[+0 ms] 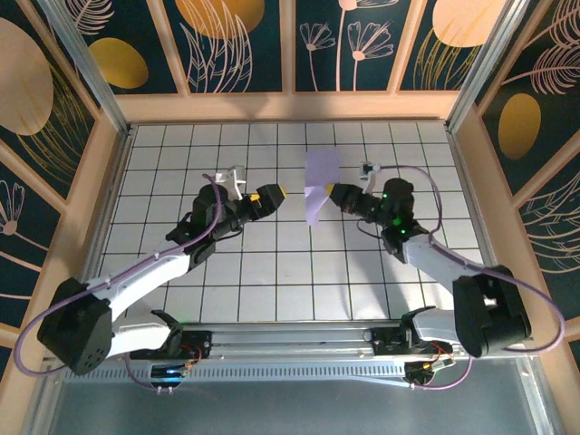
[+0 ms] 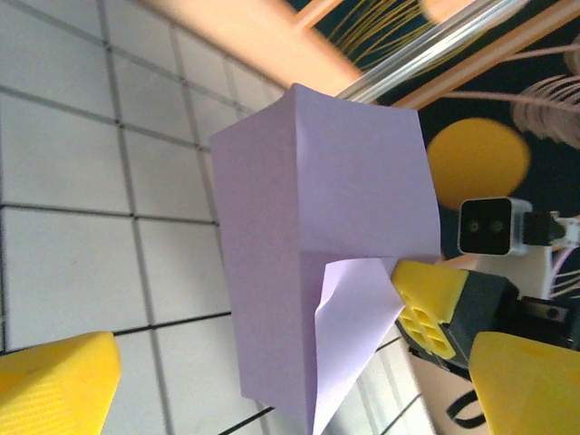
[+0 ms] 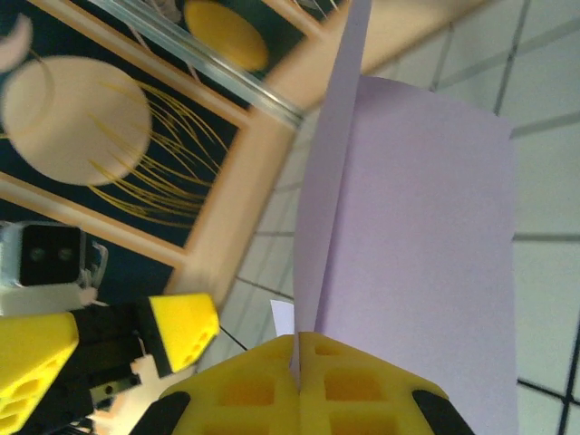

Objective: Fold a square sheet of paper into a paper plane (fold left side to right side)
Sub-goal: Turn over the paper at the center of the table.

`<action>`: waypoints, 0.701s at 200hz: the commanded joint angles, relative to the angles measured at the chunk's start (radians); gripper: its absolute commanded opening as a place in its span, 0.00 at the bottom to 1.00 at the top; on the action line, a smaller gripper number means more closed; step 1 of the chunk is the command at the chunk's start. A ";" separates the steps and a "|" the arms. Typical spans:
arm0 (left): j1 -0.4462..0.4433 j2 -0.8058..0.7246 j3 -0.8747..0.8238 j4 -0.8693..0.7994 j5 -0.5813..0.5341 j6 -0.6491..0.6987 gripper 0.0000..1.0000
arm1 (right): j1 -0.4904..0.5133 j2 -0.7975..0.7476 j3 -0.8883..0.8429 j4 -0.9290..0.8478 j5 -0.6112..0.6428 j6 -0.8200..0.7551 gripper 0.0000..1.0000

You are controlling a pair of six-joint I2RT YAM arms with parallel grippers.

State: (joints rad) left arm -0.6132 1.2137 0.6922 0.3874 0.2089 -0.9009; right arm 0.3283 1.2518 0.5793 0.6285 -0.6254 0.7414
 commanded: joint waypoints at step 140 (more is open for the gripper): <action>-0.053 0.269 0.006 0.802 0.436 -0.319 0.88 | 0.060 -0.018 0.096 0.418 -0.206 0.305 0.00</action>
State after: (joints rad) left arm -0.6502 1.4487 0.6666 1.0588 0.6151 -1.1908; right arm 0.3588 1.2049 0.6334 0.9508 -0.8139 1.0245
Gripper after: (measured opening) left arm 0.937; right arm 0.051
